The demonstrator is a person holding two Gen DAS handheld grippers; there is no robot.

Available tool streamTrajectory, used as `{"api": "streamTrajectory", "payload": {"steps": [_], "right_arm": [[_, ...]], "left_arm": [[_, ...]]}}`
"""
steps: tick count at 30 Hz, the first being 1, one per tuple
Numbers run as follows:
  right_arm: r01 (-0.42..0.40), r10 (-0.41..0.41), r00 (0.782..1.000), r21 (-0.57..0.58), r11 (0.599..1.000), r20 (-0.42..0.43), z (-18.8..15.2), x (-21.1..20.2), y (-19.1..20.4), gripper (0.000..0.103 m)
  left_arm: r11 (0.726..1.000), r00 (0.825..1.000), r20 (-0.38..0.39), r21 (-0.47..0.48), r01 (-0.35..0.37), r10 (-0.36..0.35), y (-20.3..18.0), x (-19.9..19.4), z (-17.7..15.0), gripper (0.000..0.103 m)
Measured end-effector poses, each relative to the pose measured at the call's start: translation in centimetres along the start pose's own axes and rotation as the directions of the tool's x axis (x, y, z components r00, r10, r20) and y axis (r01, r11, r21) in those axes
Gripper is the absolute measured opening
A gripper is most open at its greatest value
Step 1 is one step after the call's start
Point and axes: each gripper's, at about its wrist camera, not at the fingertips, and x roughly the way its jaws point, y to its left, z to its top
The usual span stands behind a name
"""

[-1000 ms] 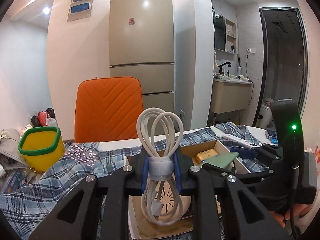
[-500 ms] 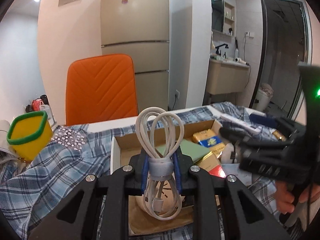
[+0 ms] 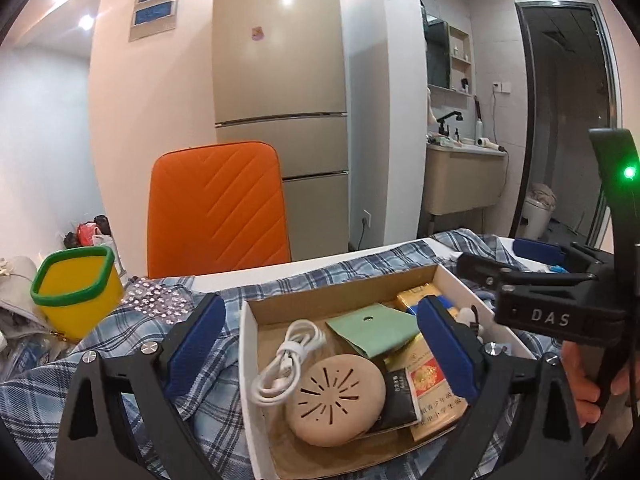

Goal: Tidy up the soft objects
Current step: 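Release the pouch with the right tool into the box while the left tool releases the cable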

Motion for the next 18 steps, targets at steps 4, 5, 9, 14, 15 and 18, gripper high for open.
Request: {"api": "streamTrajectory", "payload": {"steps": [4, 5, 9, 14, 15, 18], "right_arm": [[0.024, -0.023, 0.999, -0.004, 1.000, 0.030, 0.4, -1.0, -0.2, 0.086], [0.030, -0.030, 0.999, -0.005, 1.000, 0.044, 0.6, -1.5, -0.3, 0.086], [0.050, -0.049, 0.992, -0.004, 0.999, 0.117, 1.5, -4.5, -0.5, 0.086], [0.060, -0.053, 0.972, -0.021, 0.998, 0.230, 2.8, -9.4, -0.2, 0.087], [0.052, -0.044, 0.969, -0.024, 0.998, 0.244, 3.0, -10.3, -0.1, 0.088], [0.025, -0.020, 0.951, -0.012, 1.000, 0.309, 3.6, -13.9, -0.1, 0.090]], "left_arm": [[0.999, 0.999, 0.043, -0.033, -0.009, 0.010, 0.5, -1.2, 0.5, 0.096], [0.999, 0.998, 0.061, -0.039, -0.012, 0.014, 0.6, -1.7, 0.8, 0.096], [0.997, 0.989, 0.146, -0.067, -0.031, 0.040, 0.6, -4.4, 2.2, 0.096], [0.996, 0.963, 0.260, -0.074, -0.059, 0.076, 0.6, -9.5, 4.2, 0.096], [0.995, 0.958, 0.277, -0.083, -0.052, 0.073, 0.8, -10.5, 4.4, 0.096], [0.995, 0.943, 0.322, -0.079, -0.056, 0.079, 0.7, -13.3, 4.9, 0.096]]}}
